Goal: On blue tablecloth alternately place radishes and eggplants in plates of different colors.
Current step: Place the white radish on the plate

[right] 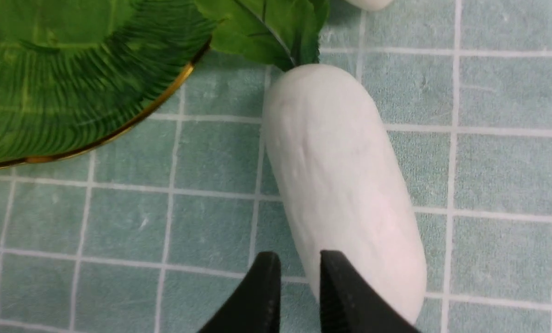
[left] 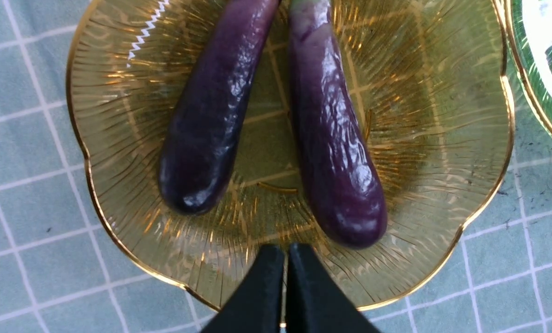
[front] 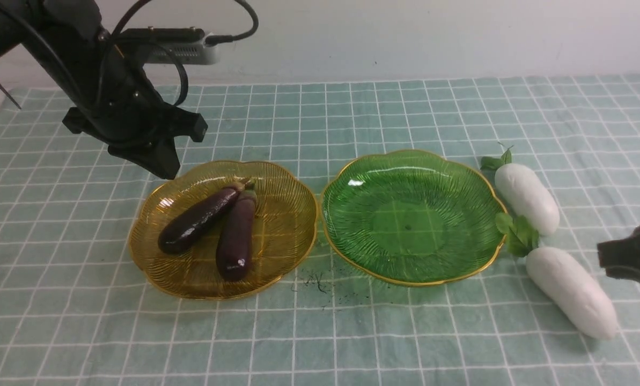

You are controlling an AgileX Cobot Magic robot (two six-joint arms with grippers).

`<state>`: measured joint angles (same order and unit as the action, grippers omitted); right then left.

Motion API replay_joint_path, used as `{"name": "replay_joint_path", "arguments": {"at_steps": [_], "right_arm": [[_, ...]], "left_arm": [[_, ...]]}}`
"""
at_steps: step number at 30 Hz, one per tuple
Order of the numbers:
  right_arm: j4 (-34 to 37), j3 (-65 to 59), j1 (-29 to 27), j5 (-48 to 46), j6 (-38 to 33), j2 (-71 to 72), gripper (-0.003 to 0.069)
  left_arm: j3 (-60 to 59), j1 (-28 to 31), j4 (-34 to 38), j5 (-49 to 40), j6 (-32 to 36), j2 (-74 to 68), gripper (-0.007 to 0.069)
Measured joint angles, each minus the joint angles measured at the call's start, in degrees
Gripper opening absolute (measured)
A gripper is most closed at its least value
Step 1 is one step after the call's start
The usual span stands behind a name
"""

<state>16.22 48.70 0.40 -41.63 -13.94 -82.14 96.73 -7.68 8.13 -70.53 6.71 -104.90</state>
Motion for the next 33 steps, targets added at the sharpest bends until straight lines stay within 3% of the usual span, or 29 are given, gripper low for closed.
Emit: {"name": "replay_joint_path", "arguments": {"at_steps": [5, 11, 19, 26, 33], "right_arm": [[-3.38, 2.53, 0.00, 3.20, -1.06, -5.99, 0.0362], [-4.73, 3.13, 0.00, 4.94, -1.26, -11.05, 0.0544], [-4.91, 3.20, 0.00, 4.22, -1.32, -15.30, 0.0568], [-5.07, 3.91, 0.00, 3.32, -1.32, -15.55, 0.0491], [-1.57, 11.26, 0.00, -9.15, -1.32, -14.45, 0.0492]], "left_arm": [[0.00, 0.00, 0.00, 0.00, 0.00, -0.55, -0.0008], [0.00, 0.00, 0.00, 0.00, 0.00, -1.43, -0.0008], [0.00, 0.00, 0.00, 0.00, 0.05, -2.94, -0.0008], [0.00, 0.00, 0.00, 0.00, 0.05, -3.20, -0.0008], [0.00, 0.00, 0.00, 0.00, 0.05, -3.22, -0.0008]]}}
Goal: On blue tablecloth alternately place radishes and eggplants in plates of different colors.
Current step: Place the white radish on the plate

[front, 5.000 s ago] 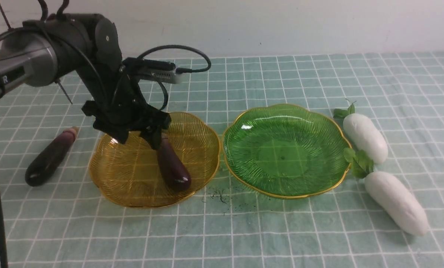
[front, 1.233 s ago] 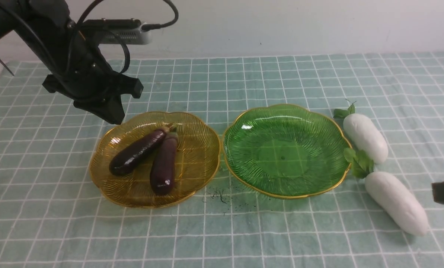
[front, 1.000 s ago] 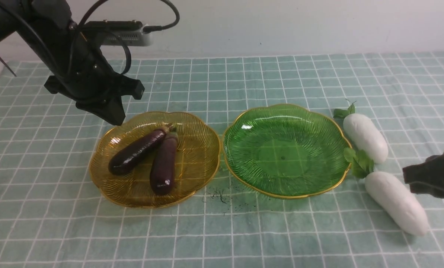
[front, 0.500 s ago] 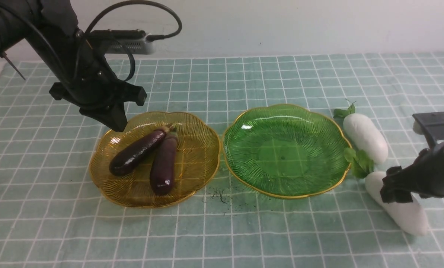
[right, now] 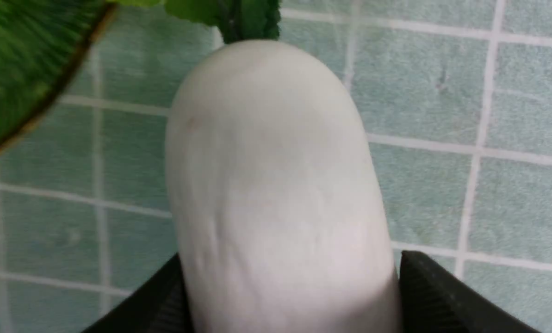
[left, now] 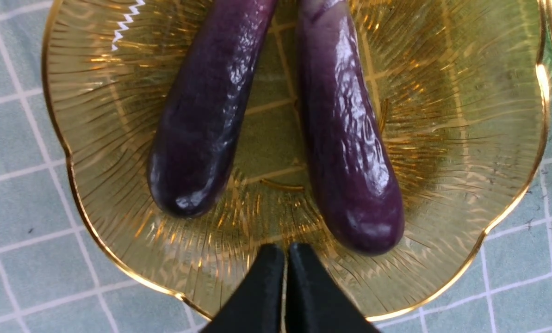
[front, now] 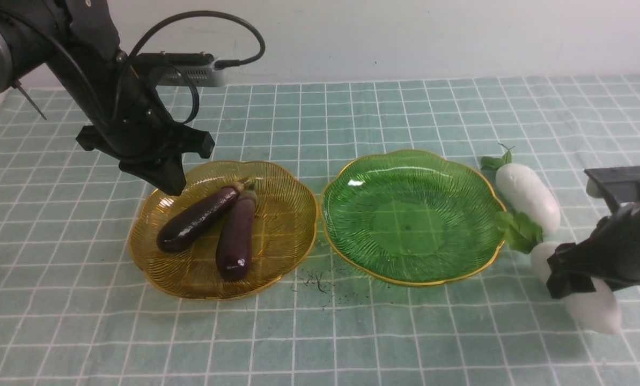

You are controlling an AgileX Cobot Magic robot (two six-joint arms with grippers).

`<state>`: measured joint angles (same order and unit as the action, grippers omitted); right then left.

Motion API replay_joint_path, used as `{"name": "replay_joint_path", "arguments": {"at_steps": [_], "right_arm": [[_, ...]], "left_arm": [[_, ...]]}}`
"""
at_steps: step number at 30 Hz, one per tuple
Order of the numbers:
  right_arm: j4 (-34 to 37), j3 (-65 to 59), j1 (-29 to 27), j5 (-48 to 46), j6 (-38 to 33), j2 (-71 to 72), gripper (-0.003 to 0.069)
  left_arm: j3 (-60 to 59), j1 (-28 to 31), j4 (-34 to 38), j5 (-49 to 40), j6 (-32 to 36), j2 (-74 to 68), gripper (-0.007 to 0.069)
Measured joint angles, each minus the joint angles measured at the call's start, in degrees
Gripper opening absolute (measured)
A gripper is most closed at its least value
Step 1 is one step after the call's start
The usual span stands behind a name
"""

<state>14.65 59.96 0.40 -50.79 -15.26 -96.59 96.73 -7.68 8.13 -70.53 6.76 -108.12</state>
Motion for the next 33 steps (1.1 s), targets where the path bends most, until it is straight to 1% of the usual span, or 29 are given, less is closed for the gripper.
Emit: {"name": "replay_joint_path", "arguments": {"at_steps": [3, 4, 6, 9, 10, 14, 18, 24, 27, 30, 33], "right_arm": [[8.78, 4.67, 0.00, -6.07, -0.06, 1.56, 0.0492], [14.25, 6.34, 0.15, -6.99, -0.72, 1.94, 0.0492], [21.54, 7.84, 1.21, -6.02, -3.27, 2.01, 0.0492], [28.39, 8.43, 4.34, -0.89, -8.39, 1.20, 0.0492], [29.58, 8.52, 5.41, 0.87, -10.25, 0.64, 0.0492], [31.66, 8.62, 9.55, 7.32, -14.22, -2.96, 0.0492], [32.14, 8.62, 12.36, 10.24, -15.41, -6.87, 0.0492], [32.38, 8.62, 13.13, 12.52, -15.75, -9.45, 0.0496], [32.56, 8.62, 13.13, 13.87, -16.66, -9.45, 0.0542], [32.63, 8.62, 13.13, 14.19, -17.30, -9.45, 0.0622], [32.17, 9.24, 13.13, 13.36, -17.80, -9.45, 0.0673]], "left_arm": [[0.00, 0.00, 0.00, 0.00, 0.00, 0.00, -0.0008], [0.00, 0.00, 0.00, 0.00, 0.00, 0.00, -0.0008], [0.00, 0.00, 0.00, 0.00, 0.00, 0.00, -0.0008], [0.00, 0.00, 0.00, 0.00, 0.00, 0.00, -0.0008], [0.00, 0.00, 0.00, 0.00, 0.00, 0.00, -0.0008], [0.00, 0.00, 0.00, 0.00, 0.00, 0.00, -0.0008], [0.00, 0.00, 0.00, 0.00, 0.00, 0.00, -0.0008], [0.00, 0.00, 0.00, 0.00, 0.00, 0.00, -0.0008], [0.00, 0.00, 0.00, 0.00, 0.00, 0.00, -0.0008], [0.00, 0.00, 0.00, 0.00, 0.00, 0.00, -0.0008], [0.00, 0.00, 0.00, 0.00, 0.00, 0.00, -0.0008]]}}
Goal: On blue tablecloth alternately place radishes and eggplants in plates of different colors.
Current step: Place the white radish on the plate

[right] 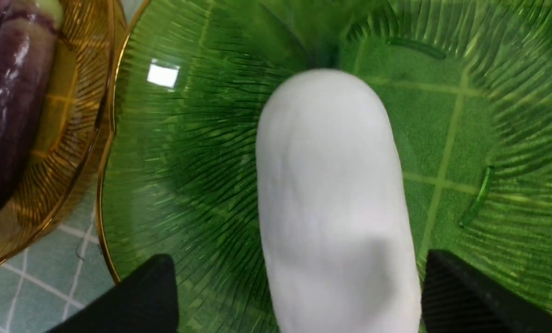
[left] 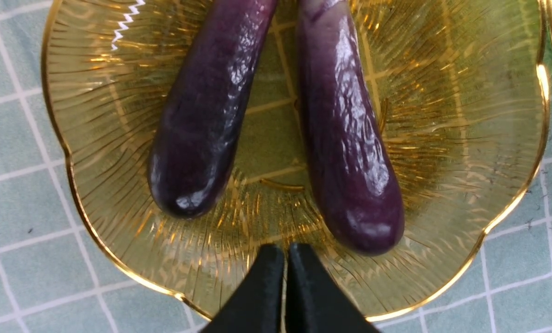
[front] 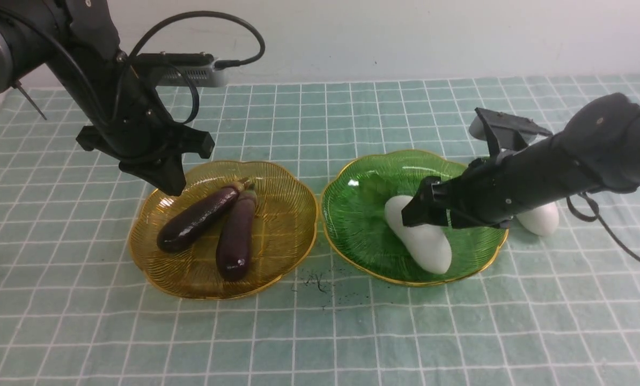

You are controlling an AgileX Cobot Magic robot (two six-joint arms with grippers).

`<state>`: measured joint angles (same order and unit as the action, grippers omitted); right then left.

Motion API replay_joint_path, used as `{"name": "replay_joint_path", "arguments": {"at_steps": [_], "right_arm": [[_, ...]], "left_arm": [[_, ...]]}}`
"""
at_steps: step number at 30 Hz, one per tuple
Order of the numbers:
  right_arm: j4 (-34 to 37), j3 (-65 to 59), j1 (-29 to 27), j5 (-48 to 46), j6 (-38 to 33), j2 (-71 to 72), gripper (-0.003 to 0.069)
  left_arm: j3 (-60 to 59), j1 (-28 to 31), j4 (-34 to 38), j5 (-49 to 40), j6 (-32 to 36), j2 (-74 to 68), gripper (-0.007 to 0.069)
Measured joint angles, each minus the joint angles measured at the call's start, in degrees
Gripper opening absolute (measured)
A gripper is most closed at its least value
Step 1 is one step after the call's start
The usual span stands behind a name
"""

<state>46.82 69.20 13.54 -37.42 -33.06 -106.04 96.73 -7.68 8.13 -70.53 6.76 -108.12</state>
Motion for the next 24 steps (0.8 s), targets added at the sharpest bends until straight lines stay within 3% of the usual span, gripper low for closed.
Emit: {"name": "replay_joint_path", "arguments": {"at_steps": [6, 11, 15, 16, 20, 24], "right_arm": [[-5.76, 4.72, 0.00, -2.73, 0.06, 0.00, 0.0691], [-18.89, 9.66, 0.00, -3.11, 2.93, 0.00, 0.0689], [-36.14, 10.49, 0.00, -3.50, 11.30, -0.07, 0.0679], [-37.66, 10.49, 0.00, -3.65, 12.38, -0.12, 0.0678], [-53.26, 10.56, 0.00, -4.07, 27.07, -1.72, 0.0660], [-61.30, 10.61, -0.26, -4.09, 38.55, -2.91, 0.0637]], "left_arm": [[0.00, 0.00, 0.00, 0.00, 0.00, 0.00, -0.0008], [0.00, 0.00, 0.00, 0.00, 0.00, 0.00, -0.0008], [0.00, 0.00, 0.00, 0.00, 0.00, 0.00, -0.0008], [0.00, 0.00, 0.00, 0.00, 0.00, 0.00, -0.0008], [0.00, 0.00, 0.00, 0.00, 0.00, 0.00, -0.0008], [0.00, 0.00, 0.00, 0.00, 0.00, 0.00, -0.0008]]}}
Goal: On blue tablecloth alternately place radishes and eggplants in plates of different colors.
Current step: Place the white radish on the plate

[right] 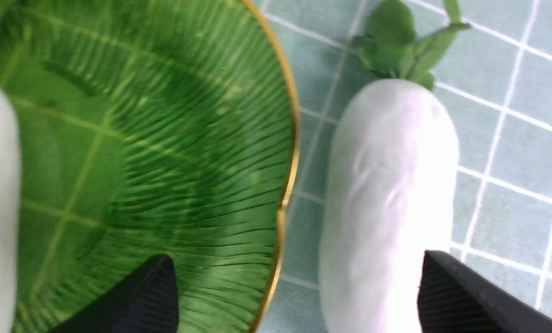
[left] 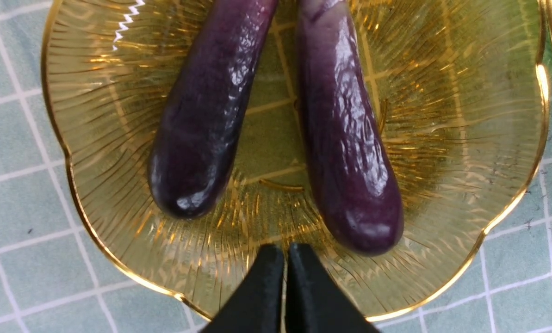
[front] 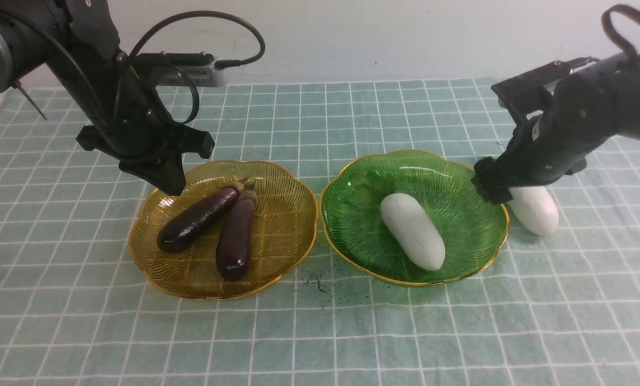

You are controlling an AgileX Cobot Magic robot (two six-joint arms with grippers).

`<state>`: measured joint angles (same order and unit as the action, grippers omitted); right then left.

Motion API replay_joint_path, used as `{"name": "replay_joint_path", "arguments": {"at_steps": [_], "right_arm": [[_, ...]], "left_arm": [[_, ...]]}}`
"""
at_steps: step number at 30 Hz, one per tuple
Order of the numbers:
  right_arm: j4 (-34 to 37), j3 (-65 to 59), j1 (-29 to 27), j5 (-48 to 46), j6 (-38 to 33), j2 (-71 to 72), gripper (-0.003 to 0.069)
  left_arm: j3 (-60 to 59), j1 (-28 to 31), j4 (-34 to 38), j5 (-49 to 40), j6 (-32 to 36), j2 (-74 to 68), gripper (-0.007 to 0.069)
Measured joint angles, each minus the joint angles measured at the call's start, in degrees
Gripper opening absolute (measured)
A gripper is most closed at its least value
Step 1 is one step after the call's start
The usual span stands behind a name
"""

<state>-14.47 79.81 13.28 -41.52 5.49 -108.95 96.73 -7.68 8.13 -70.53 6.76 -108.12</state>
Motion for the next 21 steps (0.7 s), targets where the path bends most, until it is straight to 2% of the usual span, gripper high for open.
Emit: {"name": "replay_joint_path", "arguments": {"at_steps": [3, 8, 13, 21], "right_arm": [[-3.75, 0.00, -1.38, 0.31, 7.44, -0.61, 0.0610], [-4.90, 0.06, -4.80, 0.30, 13.73, -1.58, 0.0579], [-3.56, 0.20, -6.72, -0.68, 14.76, -3.30, 0.0575], [-2.85, 0.31, -6.86, -2.31, 14.97, -4.69, 0.0573]], "left_arm": [[0.00, 0.00, 0.00, 0.00, 0.00, 0.00, -0.0008], [0.00, 0.00, 0.02, 0.00, 0.00, 0.00, -0.0008], [0.00, 0.00, 0.19, 0.00, 0.00, 0.00, -0.0008], [0.00, 0.00, 0.91, 0.00, 0.00, 0.00, -0.0008]]}}
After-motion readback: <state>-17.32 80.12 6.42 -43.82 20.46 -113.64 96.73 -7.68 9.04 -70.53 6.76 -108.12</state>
